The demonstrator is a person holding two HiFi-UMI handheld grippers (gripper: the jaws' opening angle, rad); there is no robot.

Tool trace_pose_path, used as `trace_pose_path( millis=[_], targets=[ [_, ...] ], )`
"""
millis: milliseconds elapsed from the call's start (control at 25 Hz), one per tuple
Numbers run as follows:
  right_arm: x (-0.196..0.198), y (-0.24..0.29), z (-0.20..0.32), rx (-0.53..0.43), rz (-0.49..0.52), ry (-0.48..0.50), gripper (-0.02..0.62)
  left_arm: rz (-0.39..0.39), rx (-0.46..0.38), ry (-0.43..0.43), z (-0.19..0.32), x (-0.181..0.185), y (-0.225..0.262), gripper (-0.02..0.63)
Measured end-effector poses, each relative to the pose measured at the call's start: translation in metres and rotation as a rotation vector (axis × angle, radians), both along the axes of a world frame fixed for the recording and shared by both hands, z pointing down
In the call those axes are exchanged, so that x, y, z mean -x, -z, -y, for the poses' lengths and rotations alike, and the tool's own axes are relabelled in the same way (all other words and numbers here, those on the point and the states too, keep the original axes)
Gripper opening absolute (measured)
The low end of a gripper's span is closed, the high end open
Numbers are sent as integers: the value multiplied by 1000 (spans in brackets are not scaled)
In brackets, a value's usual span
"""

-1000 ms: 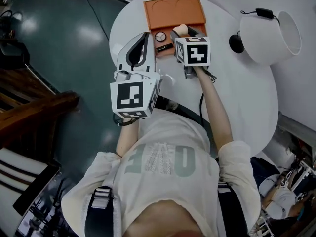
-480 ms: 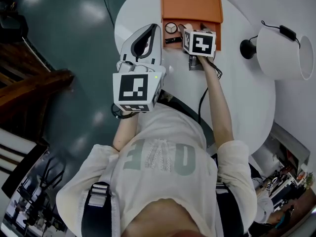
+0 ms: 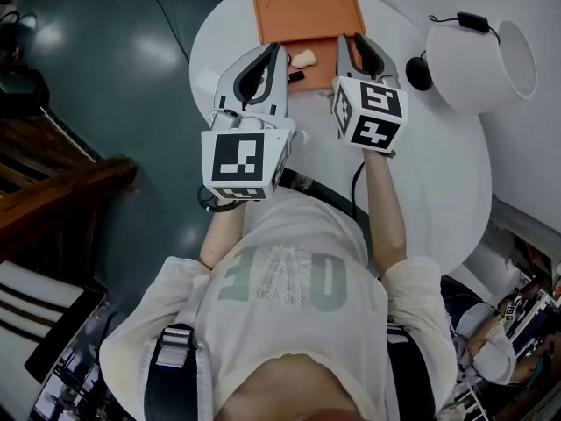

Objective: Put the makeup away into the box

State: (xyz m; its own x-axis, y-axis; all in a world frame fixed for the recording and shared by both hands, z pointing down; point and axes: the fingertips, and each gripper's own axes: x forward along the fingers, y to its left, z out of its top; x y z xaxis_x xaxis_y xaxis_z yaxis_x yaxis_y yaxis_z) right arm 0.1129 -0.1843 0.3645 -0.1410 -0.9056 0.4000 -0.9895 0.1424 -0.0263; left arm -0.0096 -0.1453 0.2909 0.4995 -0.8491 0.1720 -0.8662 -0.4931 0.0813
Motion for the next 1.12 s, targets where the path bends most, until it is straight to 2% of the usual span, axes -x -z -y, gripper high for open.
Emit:
trace_pose_path(
  millis=[40,80,200,400,680,1120],
  targets=[
    [-8,19,-9,-56,5,-28,28,1,-14,-17,-2,-6,6,8],
    [-17,36,-19,-106,12,-56,5,3,-30,-38,-4,-13,11,8],
    [-38,75,-51,-216,42,-121,5,4,-75,-101,-14,-33,27,8],
    [-56,109,-104,-323,41,-177,5,-3,-127,-161,-33,-56,44,8],
    [-68,117,-145,-364,6,-235,5,-14,-167,-200,-52,-74,55,8],
    [-80,124,-157,-377,-29,-266,5,-27,-194,-209,-60,-82,64,8]
  ],
)
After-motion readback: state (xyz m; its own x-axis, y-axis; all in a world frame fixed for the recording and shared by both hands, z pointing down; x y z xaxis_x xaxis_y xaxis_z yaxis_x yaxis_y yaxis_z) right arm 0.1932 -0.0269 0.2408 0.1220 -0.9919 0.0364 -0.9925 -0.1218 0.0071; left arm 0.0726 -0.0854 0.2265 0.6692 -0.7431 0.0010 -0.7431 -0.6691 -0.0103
